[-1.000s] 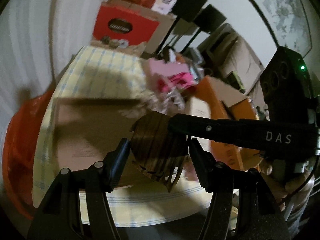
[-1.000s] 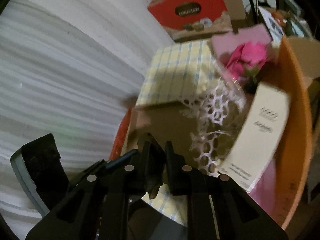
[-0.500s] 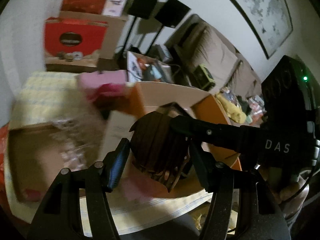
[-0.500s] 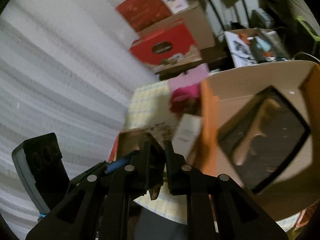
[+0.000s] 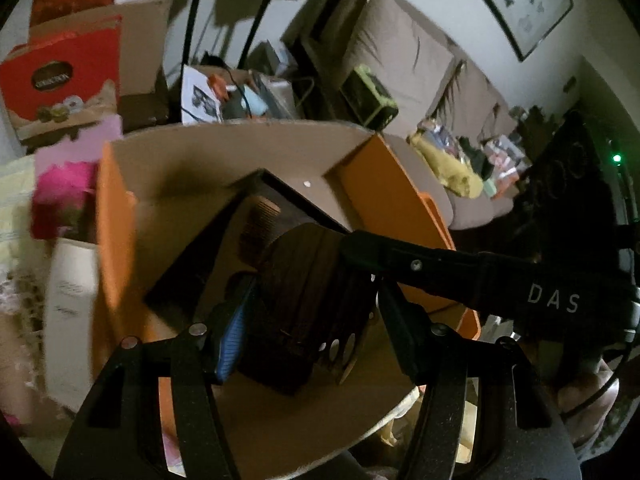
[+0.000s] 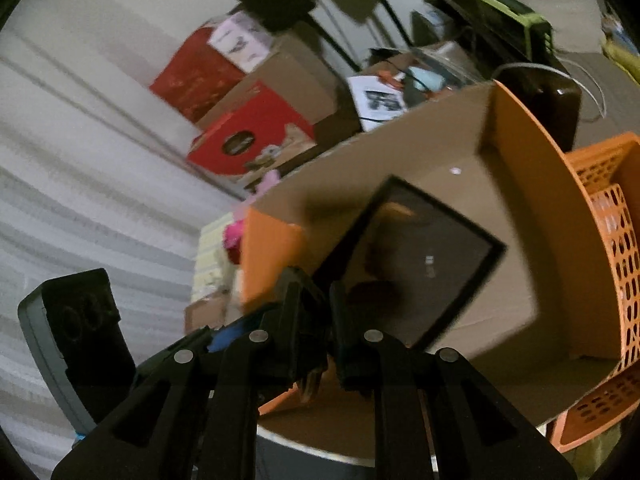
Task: Organize objects
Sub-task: 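Carry the wooden piece with the left tool over the black tray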
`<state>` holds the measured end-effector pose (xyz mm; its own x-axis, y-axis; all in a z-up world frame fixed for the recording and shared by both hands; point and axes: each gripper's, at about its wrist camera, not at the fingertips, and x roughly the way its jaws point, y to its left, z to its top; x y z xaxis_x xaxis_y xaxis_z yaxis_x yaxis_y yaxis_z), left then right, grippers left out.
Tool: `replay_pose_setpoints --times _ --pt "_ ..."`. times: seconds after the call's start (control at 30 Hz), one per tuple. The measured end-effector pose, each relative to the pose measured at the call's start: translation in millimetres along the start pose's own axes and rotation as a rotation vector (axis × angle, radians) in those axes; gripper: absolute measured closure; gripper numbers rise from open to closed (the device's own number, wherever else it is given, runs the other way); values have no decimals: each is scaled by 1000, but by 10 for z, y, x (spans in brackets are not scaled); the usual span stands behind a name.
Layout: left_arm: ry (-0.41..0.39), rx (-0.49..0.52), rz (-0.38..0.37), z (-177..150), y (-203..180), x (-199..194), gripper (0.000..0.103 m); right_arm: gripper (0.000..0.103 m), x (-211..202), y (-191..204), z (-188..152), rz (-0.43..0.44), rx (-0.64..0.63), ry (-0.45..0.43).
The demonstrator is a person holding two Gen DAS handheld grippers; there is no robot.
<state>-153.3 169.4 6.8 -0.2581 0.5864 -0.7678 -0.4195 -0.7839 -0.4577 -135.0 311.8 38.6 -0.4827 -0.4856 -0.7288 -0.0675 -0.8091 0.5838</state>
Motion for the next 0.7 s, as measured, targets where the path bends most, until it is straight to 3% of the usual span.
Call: replay_pose_setpoints --times 0.33,0.7 --pt "137 27 47 49 -60 597 45 89 243 -538 78 -34 61 46" --pt "195 77 122 189 -143 971 45 86 384 -759 168 -105 67 45"
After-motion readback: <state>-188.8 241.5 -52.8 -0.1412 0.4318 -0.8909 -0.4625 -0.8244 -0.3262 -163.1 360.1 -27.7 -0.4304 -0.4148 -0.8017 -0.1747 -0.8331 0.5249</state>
